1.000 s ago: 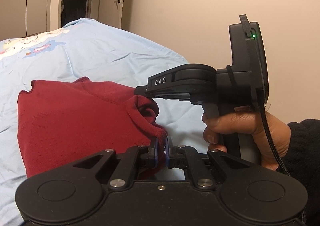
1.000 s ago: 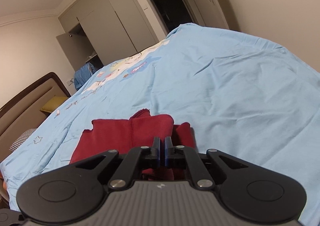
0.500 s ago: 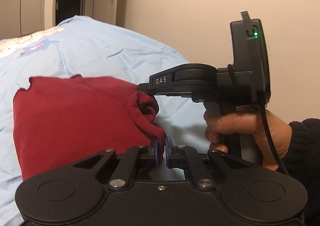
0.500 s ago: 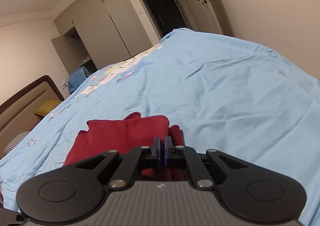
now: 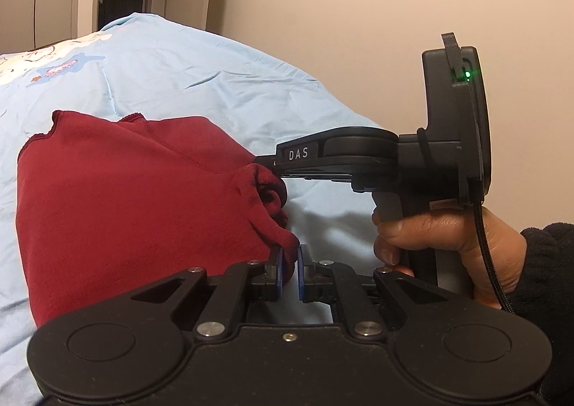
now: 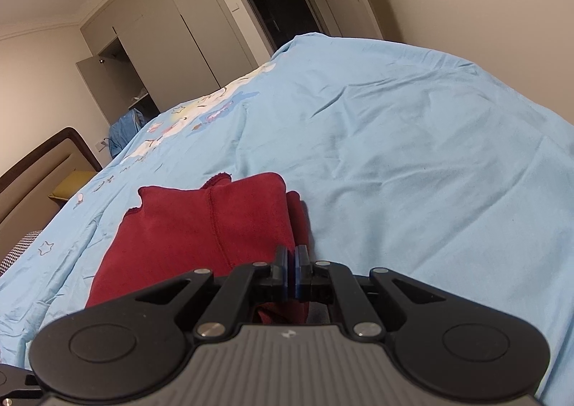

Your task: Fold small clothes

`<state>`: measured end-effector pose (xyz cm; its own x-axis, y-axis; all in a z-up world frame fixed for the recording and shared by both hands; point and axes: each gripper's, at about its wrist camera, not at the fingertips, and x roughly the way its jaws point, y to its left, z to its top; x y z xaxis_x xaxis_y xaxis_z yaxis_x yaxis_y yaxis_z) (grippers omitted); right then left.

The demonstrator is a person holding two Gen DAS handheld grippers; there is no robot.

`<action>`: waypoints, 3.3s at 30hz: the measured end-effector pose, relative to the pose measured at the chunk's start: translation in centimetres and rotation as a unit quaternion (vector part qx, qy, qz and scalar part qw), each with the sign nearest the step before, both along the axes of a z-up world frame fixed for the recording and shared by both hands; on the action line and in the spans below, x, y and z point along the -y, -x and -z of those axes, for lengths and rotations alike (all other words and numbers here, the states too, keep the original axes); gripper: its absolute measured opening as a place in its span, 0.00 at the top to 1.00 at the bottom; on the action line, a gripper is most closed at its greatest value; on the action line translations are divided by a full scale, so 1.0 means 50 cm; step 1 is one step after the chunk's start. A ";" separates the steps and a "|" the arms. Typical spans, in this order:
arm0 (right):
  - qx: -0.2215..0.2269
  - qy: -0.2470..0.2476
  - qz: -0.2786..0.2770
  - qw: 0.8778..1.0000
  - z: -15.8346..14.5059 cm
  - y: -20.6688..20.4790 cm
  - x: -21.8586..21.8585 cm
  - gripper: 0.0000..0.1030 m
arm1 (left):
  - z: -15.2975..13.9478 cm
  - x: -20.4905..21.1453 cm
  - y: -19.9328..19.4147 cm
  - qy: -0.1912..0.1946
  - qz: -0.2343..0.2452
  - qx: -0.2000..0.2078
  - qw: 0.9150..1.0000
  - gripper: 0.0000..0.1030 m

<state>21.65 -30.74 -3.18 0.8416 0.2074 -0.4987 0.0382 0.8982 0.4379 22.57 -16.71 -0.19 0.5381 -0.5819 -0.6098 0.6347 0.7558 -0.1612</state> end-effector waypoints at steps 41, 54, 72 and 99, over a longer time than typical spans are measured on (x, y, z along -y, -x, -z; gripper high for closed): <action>0.025 0.111 0.009 0.994 -0.045 0.000 -0.085 0.04 | 0.017 -0.252 -0.081 0.053 -0.303 -0.076 0.949 0.05; -0.035 0.088 0.055 0.994 0.046 0.007 -0.032 0.00 | 0.042 -0.243 -0.083 0.045 -0.289 -0.102 0.951 0.02; -0.011 0.102 0.073 0.992 0.061 0.035 -0.047 0.00 | 0.045 -0.248 -0.076 0.052 -0.285 -0.104 0.952 0.01; -0.034 0.093 0.062 0.993 0.051 0.035 -0.038 0.00 | 0.049 -0.261 -0.135 0.040 -0.295 -0.098 0.950 0.01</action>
<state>19.90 -28.84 -5.75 0.8183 0.0037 -0.5747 0.1767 0.9500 0.2576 29.33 -3.66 -2.62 0.6655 -0.2631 -0.6985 0.0564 0.9509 -0.3045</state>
